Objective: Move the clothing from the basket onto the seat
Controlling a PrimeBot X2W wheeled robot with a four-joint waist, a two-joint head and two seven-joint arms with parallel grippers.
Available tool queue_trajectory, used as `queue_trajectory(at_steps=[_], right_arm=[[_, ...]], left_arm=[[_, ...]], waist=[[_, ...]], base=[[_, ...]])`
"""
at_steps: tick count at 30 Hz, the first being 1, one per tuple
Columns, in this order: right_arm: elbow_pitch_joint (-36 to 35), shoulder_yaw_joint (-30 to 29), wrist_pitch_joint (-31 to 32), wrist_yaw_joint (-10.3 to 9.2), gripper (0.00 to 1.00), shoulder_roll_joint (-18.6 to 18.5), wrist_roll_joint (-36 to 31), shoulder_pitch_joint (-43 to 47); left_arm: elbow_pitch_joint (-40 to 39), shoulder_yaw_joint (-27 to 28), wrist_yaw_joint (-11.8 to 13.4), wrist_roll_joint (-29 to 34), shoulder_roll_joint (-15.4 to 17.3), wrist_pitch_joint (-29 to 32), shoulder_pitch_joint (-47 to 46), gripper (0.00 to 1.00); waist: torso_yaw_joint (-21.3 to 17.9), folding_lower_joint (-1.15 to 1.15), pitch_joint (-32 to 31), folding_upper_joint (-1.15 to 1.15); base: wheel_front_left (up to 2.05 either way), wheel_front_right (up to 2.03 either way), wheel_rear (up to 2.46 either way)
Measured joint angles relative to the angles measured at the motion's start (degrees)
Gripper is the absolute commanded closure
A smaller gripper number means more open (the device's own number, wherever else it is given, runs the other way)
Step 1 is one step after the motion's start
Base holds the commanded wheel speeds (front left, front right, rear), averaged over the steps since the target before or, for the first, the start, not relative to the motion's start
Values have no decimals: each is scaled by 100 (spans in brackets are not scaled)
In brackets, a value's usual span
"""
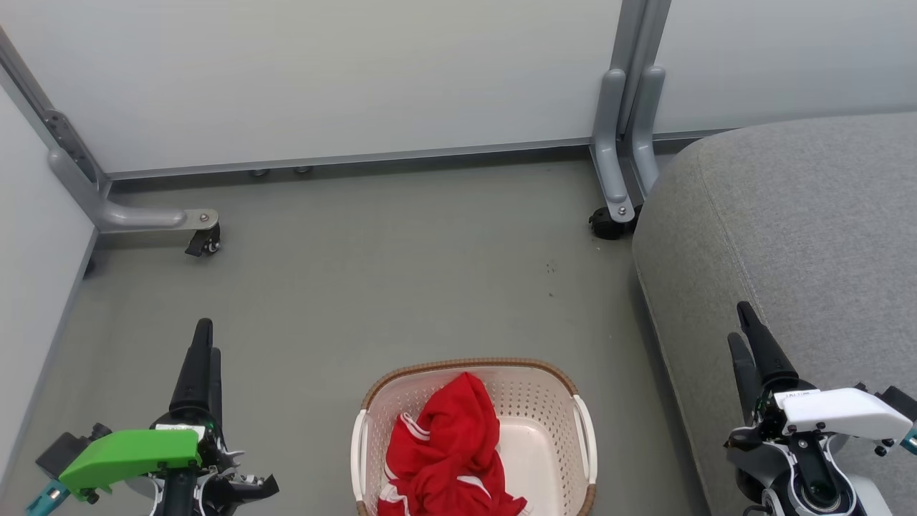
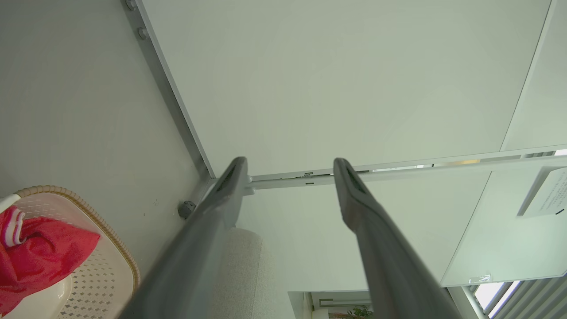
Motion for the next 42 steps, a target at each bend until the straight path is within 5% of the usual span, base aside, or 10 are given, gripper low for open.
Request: queue_trajectory(at_steps=[24, 42], right_arm=[[-768, 465, -535, 0, 0, -226, -3009, 152], [-846, 786, -861, 1, 0, -312, -4463, 256]], left_arm=[[-623, -192, 0, 2527, 1, -542, 78, 0], [-649, -386, 0, 4356, 58, -858, 248, 0]], waist=[[0, 0, -20, 0], [-16, 0, -8, 0]], base=[[0, 0, 0], [0, 0, 0]])
